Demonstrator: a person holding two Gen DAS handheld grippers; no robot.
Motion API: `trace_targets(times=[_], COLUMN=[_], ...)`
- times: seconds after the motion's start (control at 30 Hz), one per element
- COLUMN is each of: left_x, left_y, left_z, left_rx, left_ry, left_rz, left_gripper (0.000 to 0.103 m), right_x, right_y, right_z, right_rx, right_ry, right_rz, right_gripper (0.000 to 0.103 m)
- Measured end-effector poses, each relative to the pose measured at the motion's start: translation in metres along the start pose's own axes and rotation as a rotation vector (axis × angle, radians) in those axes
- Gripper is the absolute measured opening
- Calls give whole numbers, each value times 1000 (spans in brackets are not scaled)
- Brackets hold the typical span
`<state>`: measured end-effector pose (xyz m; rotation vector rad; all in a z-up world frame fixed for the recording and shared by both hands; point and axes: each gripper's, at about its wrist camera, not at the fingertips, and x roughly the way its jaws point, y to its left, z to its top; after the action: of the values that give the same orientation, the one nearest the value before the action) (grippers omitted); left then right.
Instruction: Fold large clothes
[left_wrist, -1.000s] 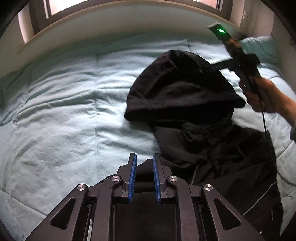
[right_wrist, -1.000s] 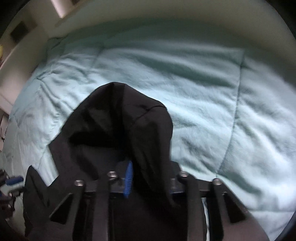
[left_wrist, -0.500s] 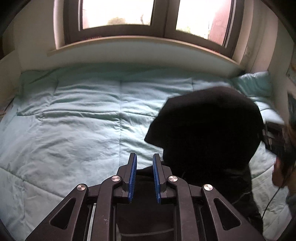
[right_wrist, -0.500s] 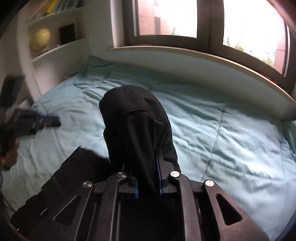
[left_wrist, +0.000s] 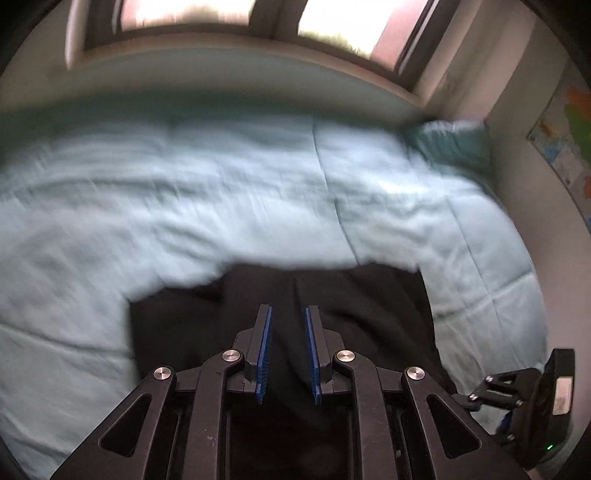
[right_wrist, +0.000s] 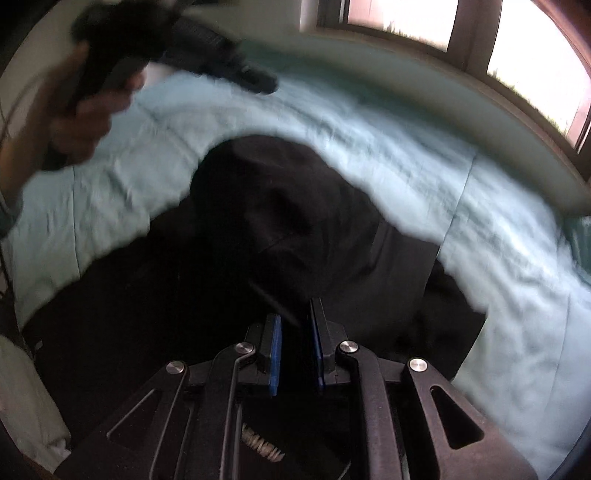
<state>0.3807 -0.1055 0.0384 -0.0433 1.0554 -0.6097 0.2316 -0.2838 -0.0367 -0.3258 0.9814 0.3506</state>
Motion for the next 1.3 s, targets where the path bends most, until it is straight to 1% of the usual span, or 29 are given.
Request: trace_targets(times=[0.03,0.1,0.13,0.17,0.23,0.3,0.37,0.4,0.43,0.47,0.5,0.53,0.6,0.67,0.7,0.73,0.77,0.83,0.9,0.93,0.97,1.0,1.07,1.1,1.17,1.27,1.3], left_x=[18,55,74,88,102,99,95,93,93,92,93,94,95,100,103,105,106,97,75,59,49,38,25,22,21,26,30], left_y=[2,10,18,25,33,31,30,31,33,34,34,33,35,32,29,28,30,30,32,34,38,44,55,60,72,76,75], left_z=[-10,-34,-49,-63,-85,-98,-104,-104,-104,-103,-104,-104,-103,-104,-105,-107,-107,-107,-104,-102,-100,-97,-94,-93,-90,-84,-81], left_rx=[-2,-13,-42,-70,-101,-105,-110,-117,-124,-126,-126,-122,-114,-85,-73,-68,-67,-72,-81,-84,-89,-101,-145,-164,-216,-251,-258], left_ry=[46,158,221,261,288,256,236,234,232,232,234,236,235,236,240,251,254,236,188,149,128,109,89,84,81,95,103], left_rz=[1,38,39,37,32,31,29,26,22,17,14,13,15,33,37,33,28,15,-7,-23,-27,-30,-29,-29,-52,-92,-103], left_gripper=[18,18,18,18,18,18,18,18,18,18,18,18,18,17,17,17,17,18,18,18,18,18,19,20,22,23,25], right_x=[4,6,7,5,0,-8,-13,-11,-6,5,14,28,59,94,112,124,126,113,90,76,63,52,40,38,40,47,49], right_y=[-1,-8,-13,-19,-30,-41,-55,-59,-64,-66,-64,-61,-48,-38,-36,-38,-41,-50,-59,-63,-67,-70,-75,-81,-89,-96,-100], right_z=[-8,-20,-26,-31,-35,-32,-21,-14,-8,-1,9,19,27,23,14,4,-1,-4,-6,-9,-13,-17,-26,-30,-38,-47,-47], right_rx=[29,99,130,172,237,302,413,464,507,546,555,556,512,452,436,452,475,529,594,622,647,666,694,711,746,807,814], right_ry=[21,45,54,58,43,17,-36,-52,-54,-47,-38,-18,32,132,182,199,191,172,124,96,69,50,32,31,45,49,51], right_rz=[8,28,35,36,41,49,94,102,102,114,116,98,75,4,-23,-7,16,66,119,134,139,136,123,125,126,157,162], right_gripper=[17,19,25,30,47,49,52,55,58,58,58,58,58,58,58,58,58,58,58,59,60,64,68,68,68,68,68])
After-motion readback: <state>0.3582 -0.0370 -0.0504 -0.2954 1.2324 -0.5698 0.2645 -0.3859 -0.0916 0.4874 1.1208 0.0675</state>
